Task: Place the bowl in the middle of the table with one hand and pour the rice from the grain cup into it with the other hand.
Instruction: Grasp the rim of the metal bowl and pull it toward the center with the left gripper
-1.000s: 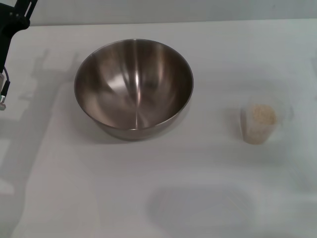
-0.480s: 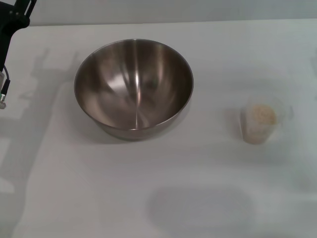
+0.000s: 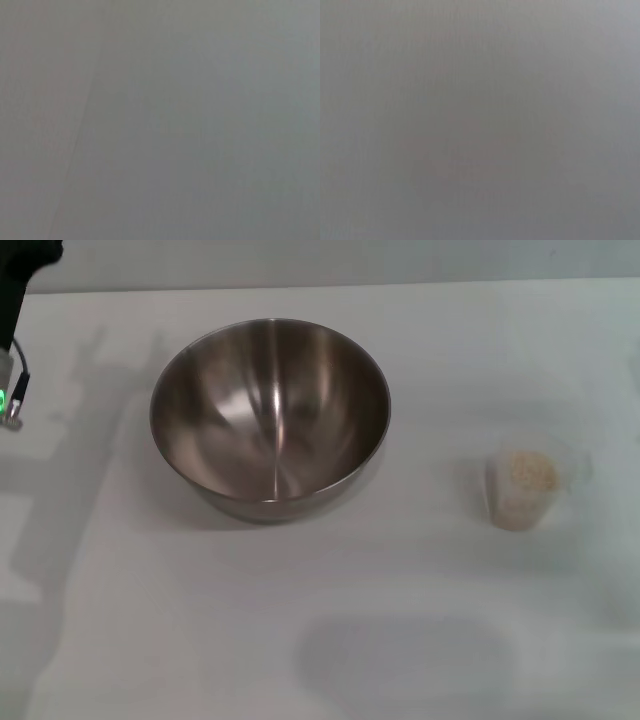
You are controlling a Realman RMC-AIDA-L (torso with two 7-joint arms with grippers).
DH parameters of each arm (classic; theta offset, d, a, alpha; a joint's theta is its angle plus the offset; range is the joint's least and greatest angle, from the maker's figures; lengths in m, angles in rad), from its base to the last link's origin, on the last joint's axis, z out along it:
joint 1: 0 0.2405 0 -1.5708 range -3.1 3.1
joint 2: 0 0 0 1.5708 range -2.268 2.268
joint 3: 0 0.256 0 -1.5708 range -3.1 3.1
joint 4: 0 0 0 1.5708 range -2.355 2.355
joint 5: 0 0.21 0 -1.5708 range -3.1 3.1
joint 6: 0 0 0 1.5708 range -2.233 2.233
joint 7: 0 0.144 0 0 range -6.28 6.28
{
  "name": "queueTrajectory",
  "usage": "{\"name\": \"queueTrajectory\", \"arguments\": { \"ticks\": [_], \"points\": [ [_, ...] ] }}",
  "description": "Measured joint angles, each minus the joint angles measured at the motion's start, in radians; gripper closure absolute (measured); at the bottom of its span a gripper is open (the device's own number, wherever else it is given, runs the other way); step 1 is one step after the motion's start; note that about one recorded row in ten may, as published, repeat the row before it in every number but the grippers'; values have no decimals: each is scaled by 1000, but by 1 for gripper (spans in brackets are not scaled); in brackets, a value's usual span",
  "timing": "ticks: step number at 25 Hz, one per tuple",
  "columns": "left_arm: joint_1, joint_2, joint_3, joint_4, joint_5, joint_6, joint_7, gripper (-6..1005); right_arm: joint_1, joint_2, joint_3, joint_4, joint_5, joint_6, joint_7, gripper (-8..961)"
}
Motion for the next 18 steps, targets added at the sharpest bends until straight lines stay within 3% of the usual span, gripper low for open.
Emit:
{"name": "queueTrajectory", "arguments": {
  "ticks": [2,3,6,7,9,11,12,13,14,17,18],
  "points": [
    [12,11,-54,-136,4,-155,-5,159,-2,0,0,2,0,-8,0,202],
    [12,11,-54,-136,4,-155,-5,159,-2,0,0,2,0,-8,0,202],
    [17,23,-101,-263,5,-334,-2,159,-3,0,0,3,0,-9,0,202],
    [18,30,-144,-352,5,-489,-2,159,-3,0,0,3,0,-9,0,202],
    [19,32,-163,-385,5,-542,-3,158,-3,0,0,3,0,-9,0,202],
    [27,33,-216,-482,5,-698,-6,158,-3,0,0,2,0,-9,0,202],
    [34,34,-258,-570,5,-859,-2,158,0,0,0,1,0,-9,0,202],
    [37,35,-275,-612,5,-942,2,158,4,0,0,0,0,-5,0,202],
    [37,35,-275,-612,5,-942,2,158,4,0,0,0,0,-5,0,202],
    [38,51,-319,-752,5,-1228,36,158,11,-1,0,0,-1,1,0,201],
    [38,51,-319,-752,5,-1228,36,158,11,-1,0,0,-1,1,0,201]
  ]
}}
